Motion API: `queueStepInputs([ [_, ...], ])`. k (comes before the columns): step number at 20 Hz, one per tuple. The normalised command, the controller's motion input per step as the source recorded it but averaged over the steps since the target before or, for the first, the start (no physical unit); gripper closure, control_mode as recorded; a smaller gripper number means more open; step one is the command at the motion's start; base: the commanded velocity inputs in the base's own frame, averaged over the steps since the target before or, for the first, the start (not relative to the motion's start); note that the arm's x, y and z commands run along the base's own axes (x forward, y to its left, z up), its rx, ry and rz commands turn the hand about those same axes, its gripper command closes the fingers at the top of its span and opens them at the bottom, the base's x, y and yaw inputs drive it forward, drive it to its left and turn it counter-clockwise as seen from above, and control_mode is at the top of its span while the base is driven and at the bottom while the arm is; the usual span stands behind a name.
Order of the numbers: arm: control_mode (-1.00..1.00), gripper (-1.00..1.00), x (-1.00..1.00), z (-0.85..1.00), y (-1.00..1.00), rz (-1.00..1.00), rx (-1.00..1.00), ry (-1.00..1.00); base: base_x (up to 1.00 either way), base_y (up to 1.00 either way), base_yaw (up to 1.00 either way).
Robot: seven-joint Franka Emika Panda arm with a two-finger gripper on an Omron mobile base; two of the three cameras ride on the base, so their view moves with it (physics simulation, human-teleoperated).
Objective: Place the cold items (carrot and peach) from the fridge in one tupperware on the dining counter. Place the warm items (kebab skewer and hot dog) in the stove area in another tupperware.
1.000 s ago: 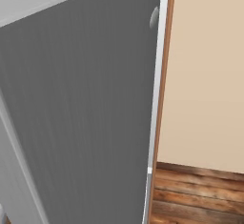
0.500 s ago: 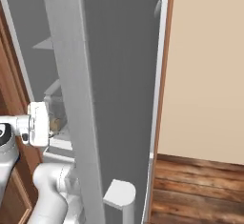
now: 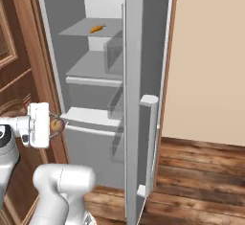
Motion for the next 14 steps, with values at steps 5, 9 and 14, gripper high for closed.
queueStepInputs([
  [5, 1.0, 1.0, 0.0, 0.0, 0.0, 0.0, 0.0, 0.0, -0.6, 0.24, 0.08],
  [9, 1.0, 1.0, 0.0, 0.0, 0.0, 0.0, 0.0, 0.0, -0.5, 0.05, 0.31],
  [14, 1.0, 1.0, 0.0, 0.0, 0.0, 0.0, 0.0, 0.0, -0.92, 0.06, 0.44],
])
